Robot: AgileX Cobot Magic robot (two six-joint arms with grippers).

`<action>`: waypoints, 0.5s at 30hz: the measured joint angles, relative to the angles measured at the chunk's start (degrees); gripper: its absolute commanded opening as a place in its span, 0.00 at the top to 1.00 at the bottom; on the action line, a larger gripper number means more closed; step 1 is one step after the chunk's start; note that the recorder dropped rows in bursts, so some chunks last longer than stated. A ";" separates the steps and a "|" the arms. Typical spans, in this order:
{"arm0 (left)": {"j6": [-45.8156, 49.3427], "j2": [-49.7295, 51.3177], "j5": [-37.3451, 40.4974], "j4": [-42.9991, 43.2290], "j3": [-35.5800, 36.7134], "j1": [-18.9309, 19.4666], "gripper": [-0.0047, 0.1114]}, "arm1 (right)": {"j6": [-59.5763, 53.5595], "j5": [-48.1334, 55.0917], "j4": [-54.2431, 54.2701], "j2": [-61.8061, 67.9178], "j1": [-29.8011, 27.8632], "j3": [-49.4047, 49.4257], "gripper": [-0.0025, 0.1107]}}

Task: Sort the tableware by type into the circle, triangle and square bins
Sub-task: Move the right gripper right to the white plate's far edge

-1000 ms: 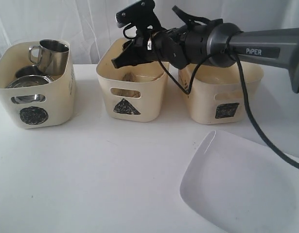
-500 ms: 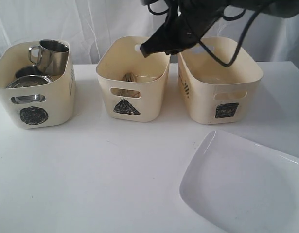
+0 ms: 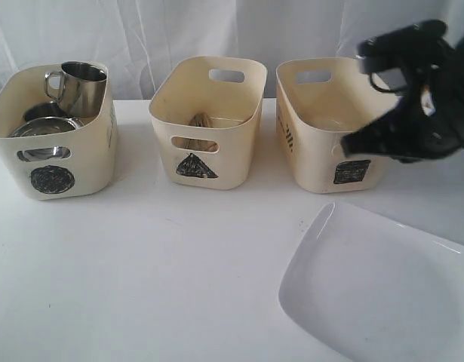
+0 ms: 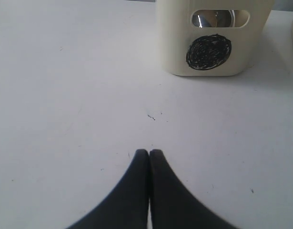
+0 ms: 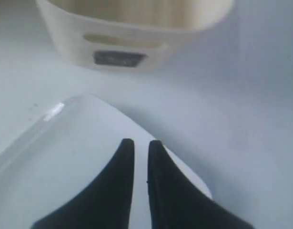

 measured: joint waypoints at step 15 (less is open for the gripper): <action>0.00 0.00 0.00 0.00 0.00 0.00 0.96 | -2.70 1.16 8.62 2.48 -15.06 14.31 0.53</action>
